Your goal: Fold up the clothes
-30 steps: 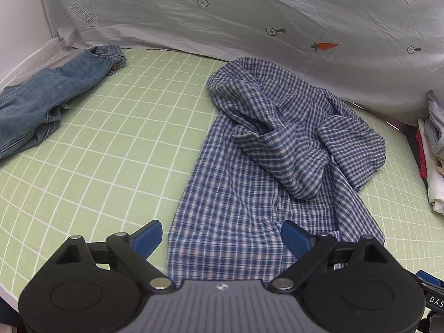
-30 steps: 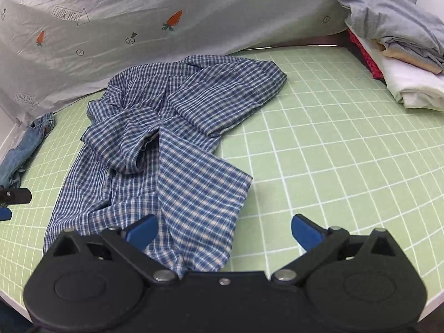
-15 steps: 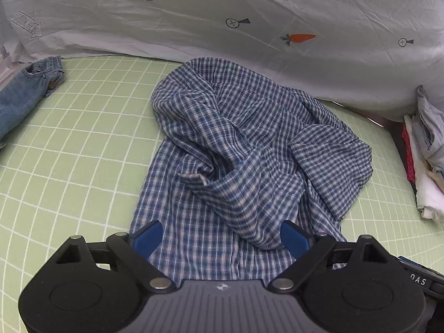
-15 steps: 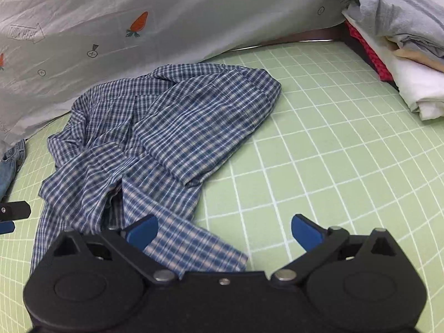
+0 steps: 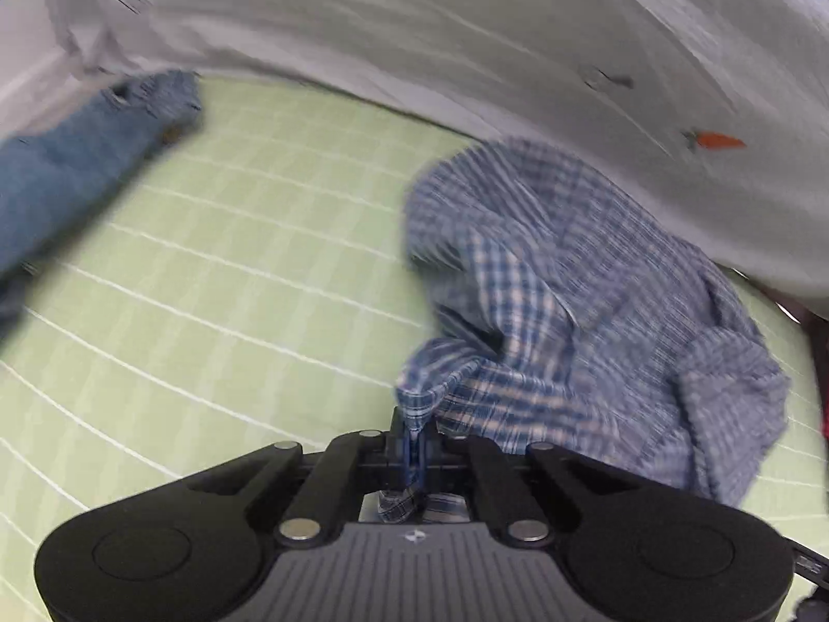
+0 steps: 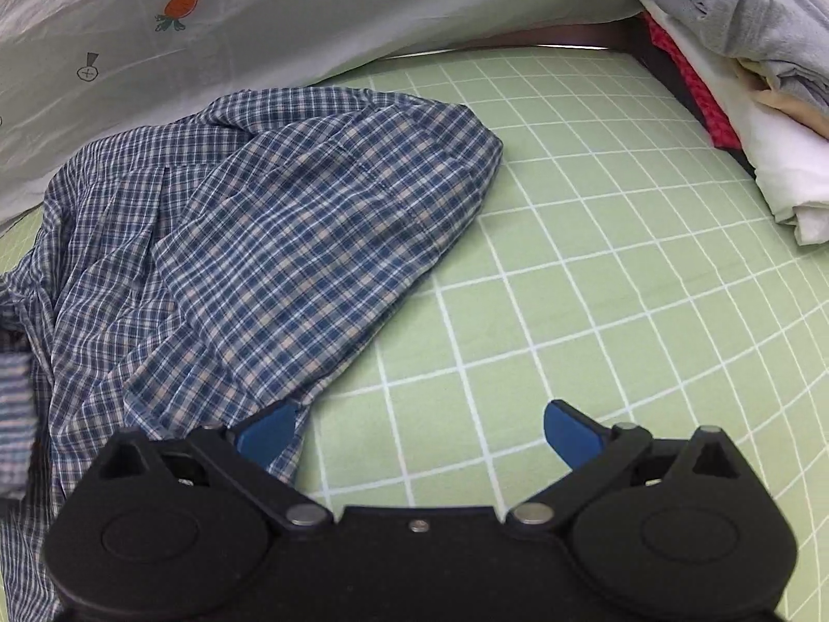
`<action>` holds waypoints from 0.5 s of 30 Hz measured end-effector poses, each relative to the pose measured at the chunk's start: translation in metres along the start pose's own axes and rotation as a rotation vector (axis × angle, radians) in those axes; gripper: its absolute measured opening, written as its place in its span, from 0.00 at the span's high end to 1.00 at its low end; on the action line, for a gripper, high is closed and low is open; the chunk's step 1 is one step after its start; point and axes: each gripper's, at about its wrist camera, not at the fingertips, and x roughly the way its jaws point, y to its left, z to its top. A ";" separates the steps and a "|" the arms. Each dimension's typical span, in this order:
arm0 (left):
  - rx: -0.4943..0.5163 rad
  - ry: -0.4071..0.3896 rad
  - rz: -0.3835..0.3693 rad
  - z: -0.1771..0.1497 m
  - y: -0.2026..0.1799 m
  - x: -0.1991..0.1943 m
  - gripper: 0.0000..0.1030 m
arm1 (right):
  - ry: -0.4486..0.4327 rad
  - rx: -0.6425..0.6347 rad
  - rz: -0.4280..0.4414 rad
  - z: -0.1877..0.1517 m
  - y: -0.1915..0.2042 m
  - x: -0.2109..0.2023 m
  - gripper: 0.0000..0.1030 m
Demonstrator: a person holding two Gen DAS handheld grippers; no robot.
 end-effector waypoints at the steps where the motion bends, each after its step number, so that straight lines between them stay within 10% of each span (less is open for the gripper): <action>1: -0.020 -0.041 0.069 0.011 0.019 -0.003 0.97 | -0.001 -0.004 -0.005 0.000 0.001 0.001 0.00; 4: -0.187 -0.098 0.275 0.038 0.080 -0.007 0.94 | -0.004 -0.013 -0.011 0.002 0.004 0.001 0.00; 7: -0.292 -0.102 0.367 0.049 0.114 -0.009 0.68 | -0.017 -0.020 -0.016 0.004 0.010 0.000 0.00; 10: -0.288 -0.114 0.341 0.043 0.107 -0.010 0.30 | -0.046 -0.011 -0.006 0.009 0.015 -0.001 0.00; 15: -0.221 -0.066 0.197 0.023 0.065 -0.001 0.24 | -0.072 0.041 0.070 0.027 0.021 0.009 0.00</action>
